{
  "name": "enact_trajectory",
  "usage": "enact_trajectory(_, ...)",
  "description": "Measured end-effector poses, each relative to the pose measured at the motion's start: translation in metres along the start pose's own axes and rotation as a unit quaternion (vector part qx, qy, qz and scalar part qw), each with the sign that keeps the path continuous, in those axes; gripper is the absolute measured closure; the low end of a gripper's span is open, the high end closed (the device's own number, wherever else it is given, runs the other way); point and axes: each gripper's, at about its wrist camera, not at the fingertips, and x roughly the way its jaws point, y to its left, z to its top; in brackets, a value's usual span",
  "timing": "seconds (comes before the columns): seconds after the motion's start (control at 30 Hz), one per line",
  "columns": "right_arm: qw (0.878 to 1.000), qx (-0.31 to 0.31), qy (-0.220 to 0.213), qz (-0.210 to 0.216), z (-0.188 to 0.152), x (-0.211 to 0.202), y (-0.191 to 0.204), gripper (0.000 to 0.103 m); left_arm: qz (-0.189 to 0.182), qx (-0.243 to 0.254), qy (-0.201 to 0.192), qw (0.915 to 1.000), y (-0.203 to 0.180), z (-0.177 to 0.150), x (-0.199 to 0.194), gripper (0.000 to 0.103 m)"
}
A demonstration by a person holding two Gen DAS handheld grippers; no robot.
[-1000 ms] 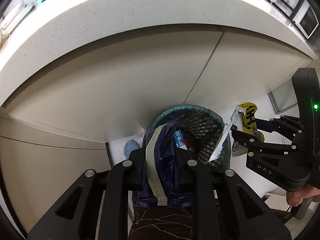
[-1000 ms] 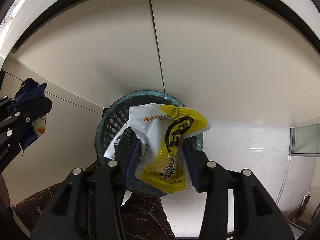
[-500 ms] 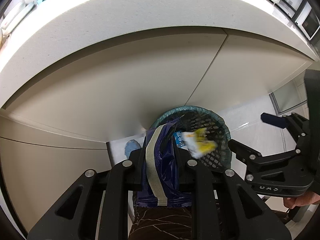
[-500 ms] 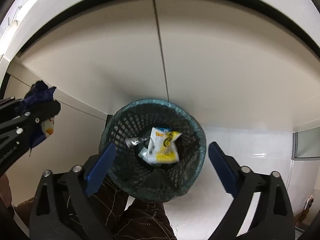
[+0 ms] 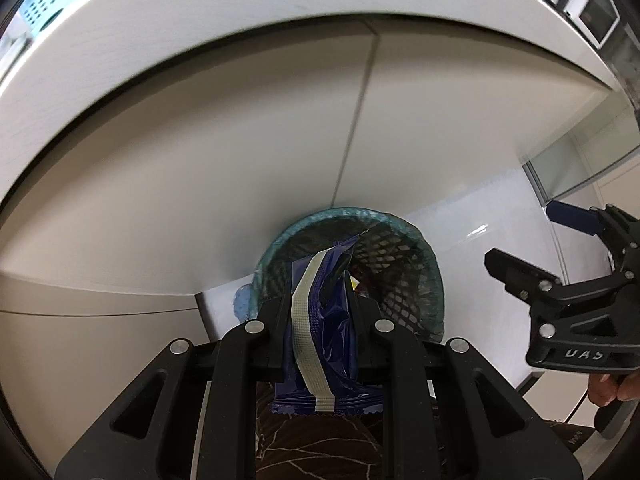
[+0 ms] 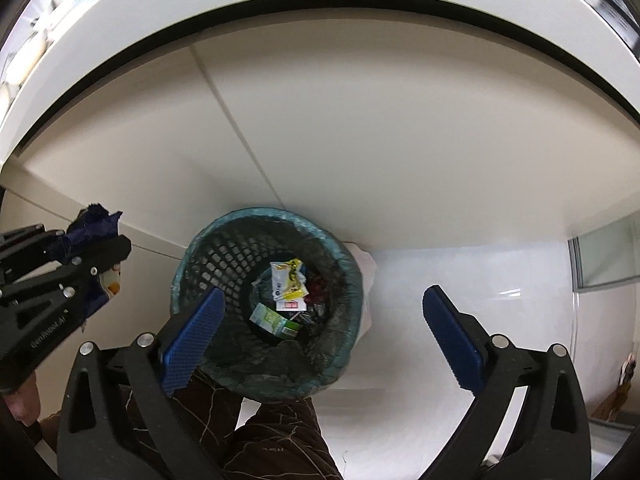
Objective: Collect trash
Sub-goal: 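Open the left tool to drop the blue snack bag into the bin, then raise both open tools back over the counter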
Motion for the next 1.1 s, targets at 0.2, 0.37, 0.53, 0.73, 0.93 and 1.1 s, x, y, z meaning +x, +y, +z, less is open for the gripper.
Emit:
enact_trajectory(0.2, 1.0, 0.01, -0.004, -0.011, -0.006, -0.009, -0.011, 0.008, -0.009, 0.018, 0.007, 0.9998, -0.014, 0.001, 0.013, 0.085)
enact_trajectory(0.37, 1.0, 0.018, -0.004, -0.018, -0.01, -0.009, -0.018, 0.008, -0.015, 0.025, 0.013, 0.9995, -0.021, 0.0, 0.019, 0.085)
enact_trajectory(0.53, 0.999, 0.021, -0.005, -0.023, -0.012, -0.01, -0.022, 0.008, -0.015, 0.025, 0.013, 0.9995, -0.027, 0.0, 0.029, 0.076)
enact_trajectory(0.73, 0.999, 0.02, -0.006, -0.024, -0.015, -0.01, -0.024, 0.008, -0.01, 0.017, 0.005, 0.9998, -0.027, 0.0, 0.021, 0.06)
enact_trajectory(0.93, 0.999, 0.024, -0.013, -0.021, -0.013, -0.015, -0.024, 0.008, -0.01, 0.009, -0.008, 0.9999, -0.021, 0.006, 0.013, 0.042)
enact_trajectory(1.1, 0.999, 0.033, -0.018, -0.02, -0.01, -0.017, -0.027, 0.008, -0.004, 0.005, -0.016, 0.9999, -0.017, 0.008, 0.005, 0.023)
